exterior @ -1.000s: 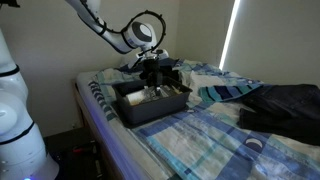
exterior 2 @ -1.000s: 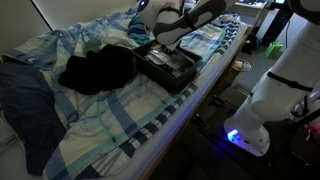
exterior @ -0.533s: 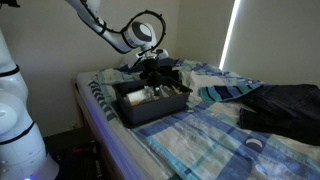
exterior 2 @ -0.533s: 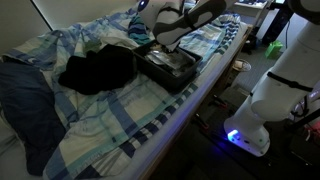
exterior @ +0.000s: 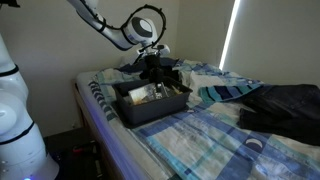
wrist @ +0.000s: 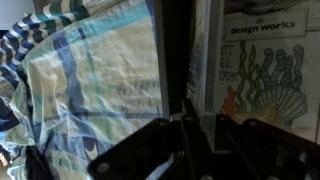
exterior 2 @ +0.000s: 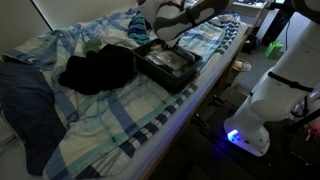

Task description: Take one book out of the box and put it on the bed

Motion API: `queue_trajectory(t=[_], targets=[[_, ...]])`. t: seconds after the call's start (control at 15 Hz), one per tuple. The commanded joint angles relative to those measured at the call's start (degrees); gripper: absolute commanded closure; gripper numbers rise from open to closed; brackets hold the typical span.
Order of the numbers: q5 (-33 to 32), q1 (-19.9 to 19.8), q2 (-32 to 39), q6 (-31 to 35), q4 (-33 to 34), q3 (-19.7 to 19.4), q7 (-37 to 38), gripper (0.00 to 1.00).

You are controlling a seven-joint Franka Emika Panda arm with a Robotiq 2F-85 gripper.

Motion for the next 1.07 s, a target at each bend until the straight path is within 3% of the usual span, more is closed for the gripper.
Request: queue_trajectory(t=[0.0,0.27,0.53,1.0], targets=[[0.3,-1.0,-2.6,-1.8,1.4,-0.4,-1.1,0.92],[0.1,-2.0,-4.2,-1.9,4.2,-0.7,-1.7,0.93],[-0.9,-3.9,-4.6,-1.4,8.3,-1.9,-1.2,0.86],[-5.0,-7.8,-1.5,-0.4,13.0,-5.2,0.1,0.84]])
